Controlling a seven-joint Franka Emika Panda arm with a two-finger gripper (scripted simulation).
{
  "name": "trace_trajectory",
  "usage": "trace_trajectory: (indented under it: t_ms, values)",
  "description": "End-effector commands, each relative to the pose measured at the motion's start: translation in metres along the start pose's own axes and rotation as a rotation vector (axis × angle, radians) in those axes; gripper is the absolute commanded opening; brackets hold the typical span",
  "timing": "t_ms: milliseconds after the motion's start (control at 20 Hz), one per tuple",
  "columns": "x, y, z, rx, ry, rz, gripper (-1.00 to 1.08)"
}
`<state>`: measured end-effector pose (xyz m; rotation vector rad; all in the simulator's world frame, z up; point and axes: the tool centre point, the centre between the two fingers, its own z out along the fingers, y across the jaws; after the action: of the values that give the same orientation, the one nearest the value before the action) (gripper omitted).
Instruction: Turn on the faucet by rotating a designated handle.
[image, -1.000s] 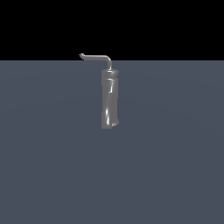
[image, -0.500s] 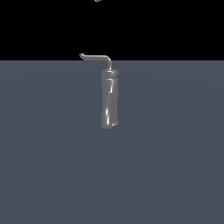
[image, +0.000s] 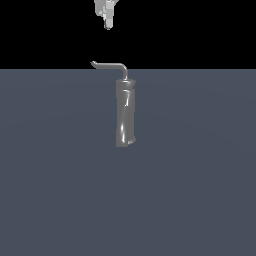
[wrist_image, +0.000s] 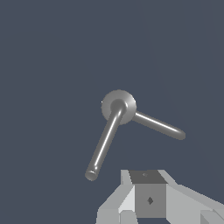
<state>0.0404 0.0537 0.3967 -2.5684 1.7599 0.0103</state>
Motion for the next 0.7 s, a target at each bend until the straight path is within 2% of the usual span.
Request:
trace_trajectory:
  t_ms: [0, 650]
  values:
    - [-0.001, -0.013, 0.012, -0.002, 0.003, 0.059, -1.0]
    - [-0.008, -0.069, 0.076, -0.013, 0.018, 0.319, -1.0]
